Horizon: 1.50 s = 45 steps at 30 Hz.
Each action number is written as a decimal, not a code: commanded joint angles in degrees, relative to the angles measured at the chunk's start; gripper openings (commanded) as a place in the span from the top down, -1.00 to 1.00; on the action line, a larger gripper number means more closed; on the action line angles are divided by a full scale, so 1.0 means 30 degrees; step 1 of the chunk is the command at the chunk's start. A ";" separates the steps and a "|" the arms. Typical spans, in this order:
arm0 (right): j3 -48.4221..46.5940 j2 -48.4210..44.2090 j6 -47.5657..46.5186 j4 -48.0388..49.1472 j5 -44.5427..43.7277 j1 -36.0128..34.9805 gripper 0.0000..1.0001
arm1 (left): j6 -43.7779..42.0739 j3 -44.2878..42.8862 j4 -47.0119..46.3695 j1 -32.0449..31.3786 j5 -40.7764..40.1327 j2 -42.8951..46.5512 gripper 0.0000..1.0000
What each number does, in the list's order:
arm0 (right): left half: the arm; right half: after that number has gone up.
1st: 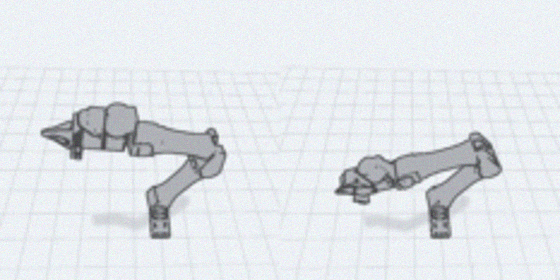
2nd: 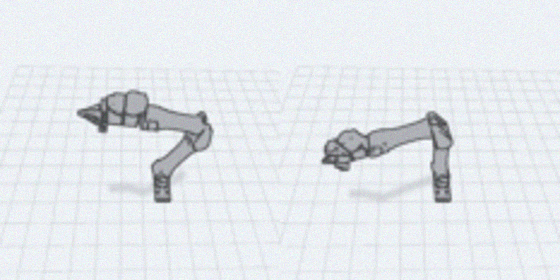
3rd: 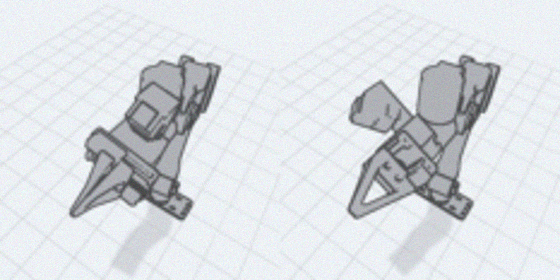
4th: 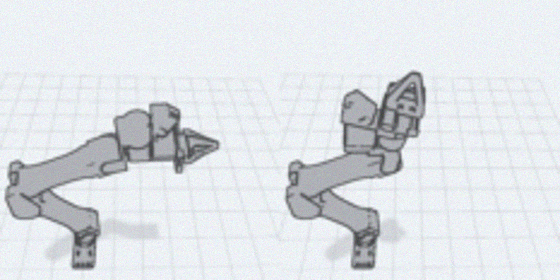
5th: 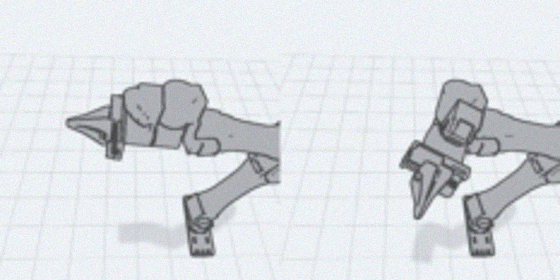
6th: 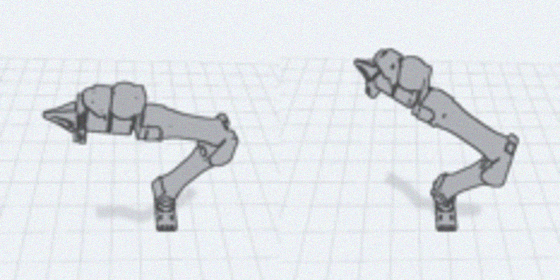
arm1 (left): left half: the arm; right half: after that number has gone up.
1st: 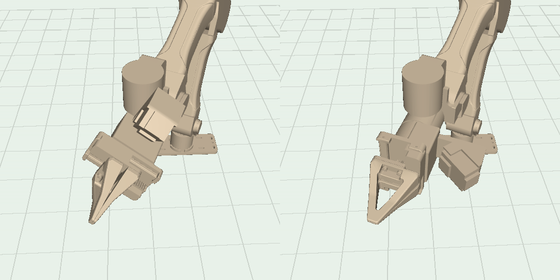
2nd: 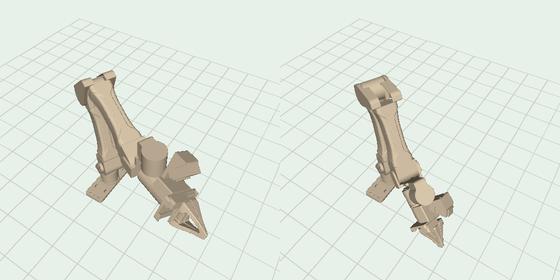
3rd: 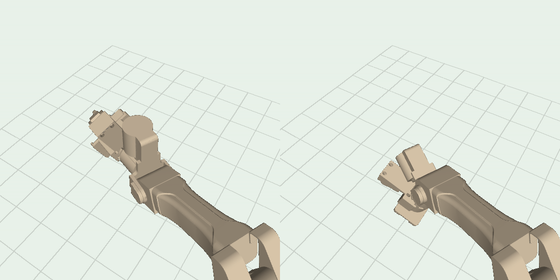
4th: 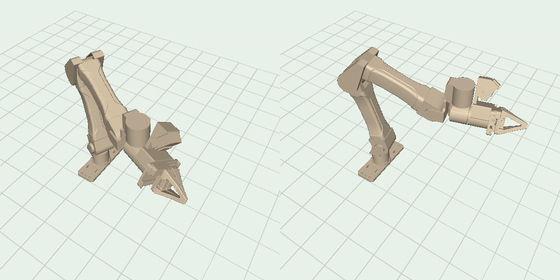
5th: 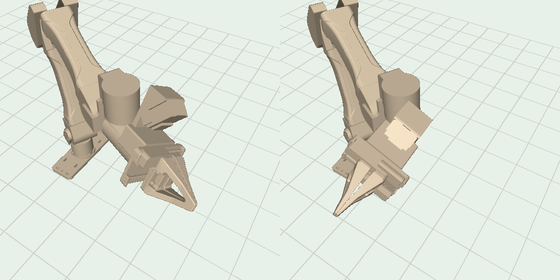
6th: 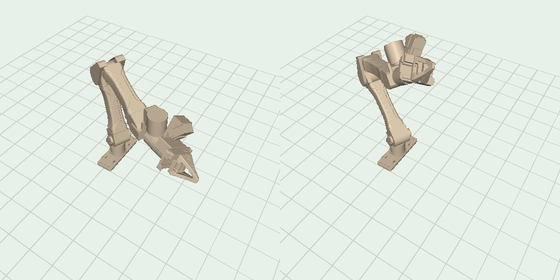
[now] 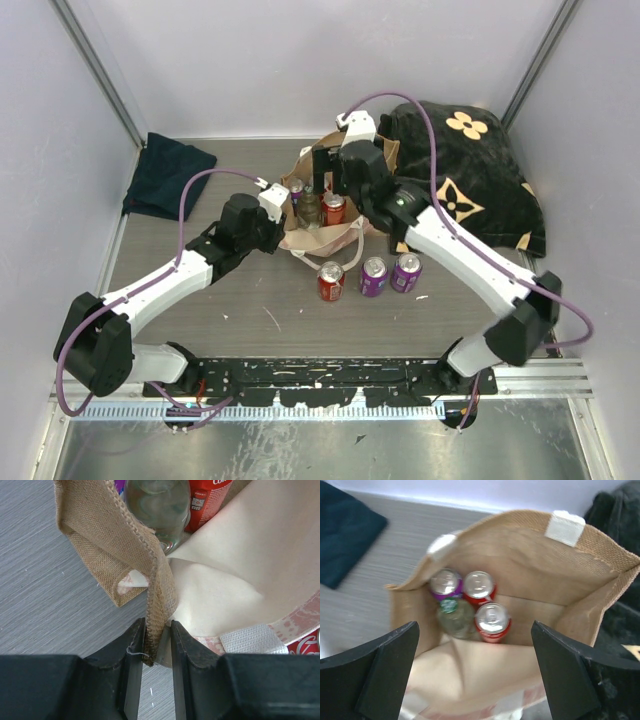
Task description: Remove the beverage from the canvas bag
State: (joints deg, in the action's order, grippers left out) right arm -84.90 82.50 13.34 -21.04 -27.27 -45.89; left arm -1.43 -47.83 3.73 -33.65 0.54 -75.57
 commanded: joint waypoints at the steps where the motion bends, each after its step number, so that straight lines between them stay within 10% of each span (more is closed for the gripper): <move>1: -0.0883 0.3059 -0.0895 -0.1247 0.3103 0.2009 -1.00 | -0.0140 0.0522 0.0252 -0.0045 -0.0105 -0.0199 0.32; 31: -0.0910 0.9788 -0.1503 0.0166 0.5617 0.4148 -0.93 | -0.0629 0.0388 0.0506 -0.0033 -0.0500 -0.0137 0.32; 36: -0.1149 1.0407 -0.1368 0.0553 0.5934 0.4163 -0.60 | -0.0636 0.0389 0.0516 -0.0030 -0.0557 -0.0105 0.32; 42: -0.1086 1.0568 -0.0897 0.0627 0.5818 0.4163 0.95 | -0.0658 0.0447 0.0534 -0.0034 -0.0644 -0.0018 0.32; 45: -0.0991 0.9915 -0.1074 0.0579 0.5518 0.4164 0.99 | -0.0691 0.0417 0.0538 -0.0026 -0.0660 -0.0022 0.32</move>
State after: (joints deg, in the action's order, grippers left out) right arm -86.80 112.77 9.50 -22.04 -9.93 -33.52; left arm -2.48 -47.83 3.73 -33.67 -0.01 -75.57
